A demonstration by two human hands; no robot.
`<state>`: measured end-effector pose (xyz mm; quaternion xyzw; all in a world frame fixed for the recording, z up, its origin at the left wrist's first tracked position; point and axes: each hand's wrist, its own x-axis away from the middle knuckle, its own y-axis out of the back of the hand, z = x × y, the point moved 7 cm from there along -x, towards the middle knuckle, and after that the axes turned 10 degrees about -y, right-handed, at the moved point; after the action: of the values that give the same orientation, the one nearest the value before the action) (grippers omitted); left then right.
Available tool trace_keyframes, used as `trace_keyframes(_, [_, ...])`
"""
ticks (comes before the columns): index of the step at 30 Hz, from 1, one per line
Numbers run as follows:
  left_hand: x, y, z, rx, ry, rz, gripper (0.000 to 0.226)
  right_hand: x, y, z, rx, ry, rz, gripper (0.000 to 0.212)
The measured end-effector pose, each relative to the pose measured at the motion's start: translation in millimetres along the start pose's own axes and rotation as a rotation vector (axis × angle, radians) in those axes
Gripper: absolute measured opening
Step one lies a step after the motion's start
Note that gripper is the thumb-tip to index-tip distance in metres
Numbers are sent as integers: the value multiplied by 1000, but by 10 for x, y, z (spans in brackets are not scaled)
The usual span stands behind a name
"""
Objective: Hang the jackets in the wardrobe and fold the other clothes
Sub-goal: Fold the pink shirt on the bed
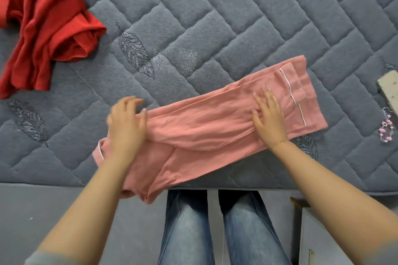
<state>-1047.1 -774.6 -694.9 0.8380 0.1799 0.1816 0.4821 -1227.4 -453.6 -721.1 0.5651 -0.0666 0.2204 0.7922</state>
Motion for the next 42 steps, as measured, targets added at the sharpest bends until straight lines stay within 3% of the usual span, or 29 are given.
trace_keyframes(3, [146, -502, -736, 111, -145, 191, 40, -83, 55, -157, 56, 64, 68, 49])
trace_keyframes(6, [329, -1096, -1243, 61, -297, 376, 53, -182, -28, -256, 160, 222, 188, 48])
trace_keyframes(9, [384, -1477, -1023, -128, -190, 488, 61, -420, 21, -580, 328, 205, 219, 59])
trace_keyframes(11, [351, -1499, -789, -214, -94, 480, 65, -581, 150, -897, 374, 74, 231, 70])
trace_keyframes(13, [311, -1478, -699, -198, -41, 484, 66, -638, 225, -1020, 366, 87, 260, 71])
trace_keyframes(16, [269, -1449, -804, -194, 28, 485, 65, -629, 403, -1009, 128, 129, 222, 54])
trace_keyframes(18, [237, -1397, -1001, -151, 90, 411, 67, -603, 618, -1071, -83, 98, 55, 38])
trace_keyframes(21, [143, -1495, -1566, -60, -39, 353, 71, -557, 787, -1375, -330, -159, -108, 24])
trace_keyframes(23, [102, -1719, -2007, -55, -183, 406, 76, -564, 725, -1498, -491, -352, -65, 30])
trace_keyframes(26, [39, -2082, -2506, -93, -246, 470, 84, -646, 632, -1553, -553, -487, -14, 43])
trace_keyframes(32, [-289, -2316, -2915, -118, -258, 405, 86, -761, 610, -1602, -487, -545, -10, 32])
trace_keyframes(39, [-276, -2294, -3067, -41, -305, 399, 83, -793, 821, -1843, -645, -468, -69, 22])
trace_keyframes(42, [-177, -2359, -3079, -63, -318, 424, 78, -768, 735, -1977, -576, -469, 44, 16])
